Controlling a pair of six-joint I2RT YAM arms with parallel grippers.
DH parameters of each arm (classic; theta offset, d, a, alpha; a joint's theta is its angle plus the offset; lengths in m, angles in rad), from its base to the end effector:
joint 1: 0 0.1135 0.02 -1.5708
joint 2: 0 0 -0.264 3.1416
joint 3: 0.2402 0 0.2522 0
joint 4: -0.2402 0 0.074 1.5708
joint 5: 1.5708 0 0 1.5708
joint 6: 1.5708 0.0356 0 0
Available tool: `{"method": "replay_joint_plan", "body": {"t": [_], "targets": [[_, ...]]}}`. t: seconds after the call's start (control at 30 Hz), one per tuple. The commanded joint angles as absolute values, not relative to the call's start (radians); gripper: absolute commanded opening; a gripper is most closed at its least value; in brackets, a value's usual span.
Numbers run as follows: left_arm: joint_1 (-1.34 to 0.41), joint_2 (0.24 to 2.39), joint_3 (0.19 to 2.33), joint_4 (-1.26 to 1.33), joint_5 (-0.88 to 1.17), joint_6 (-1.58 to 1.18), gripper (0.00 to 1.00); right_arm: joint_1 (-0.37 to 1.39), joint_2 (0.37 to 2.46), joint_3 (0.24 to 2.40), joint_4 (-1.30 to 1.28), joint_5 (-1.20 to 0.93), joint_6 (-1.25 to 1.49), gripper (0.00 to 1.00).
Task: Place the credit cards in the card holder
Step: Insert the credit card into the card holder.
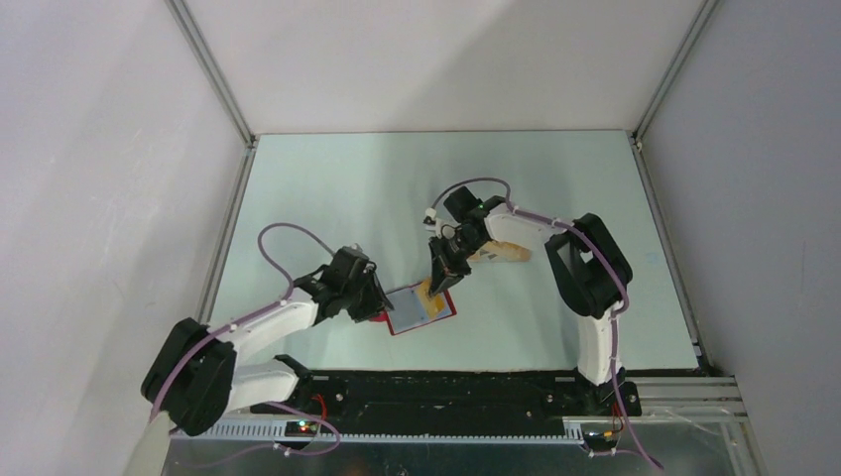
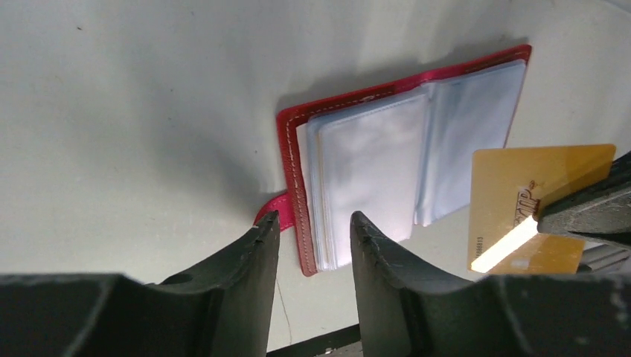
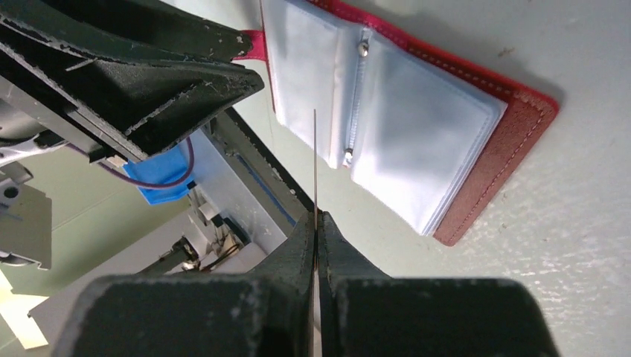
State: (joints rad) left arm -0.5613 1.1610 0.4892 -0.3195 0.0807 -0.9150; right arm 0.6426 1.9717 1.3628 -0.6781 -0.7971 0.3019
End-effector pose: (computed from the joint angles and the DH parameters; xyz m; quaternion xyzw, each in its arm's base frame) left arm 0.1710 -0.1109 0.1585 -0.1571 0.9446 -0.2207 0.1852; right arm 0.2937 0.2517 0.1708 0.2088 -0.8899 -0.4014 0.0587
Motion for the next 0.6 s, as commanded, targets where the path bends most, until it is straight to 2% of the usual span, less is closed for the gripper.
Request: {"method": "replay_joint_plan", "body": {"t": [0.0,0.23,0.57], "targets": [[-0.557,1.211,0.547,-0.378,0.045,-0.870,0.44,0.659,2.033,1.447,-0.774,-0.757,0.254,0.00],[-0.557,1.281,0.573,-0.384,0.066,-0.857,0.32,0.664,2.130,1.498,-0.793,-0.752,0.235,0.00],[-0.555,1.325,0.591,-0.383,0.088,-0.843,0.22,0.703,2.128,1.476,-0.743,-0.856,0.187,0.00]]}}
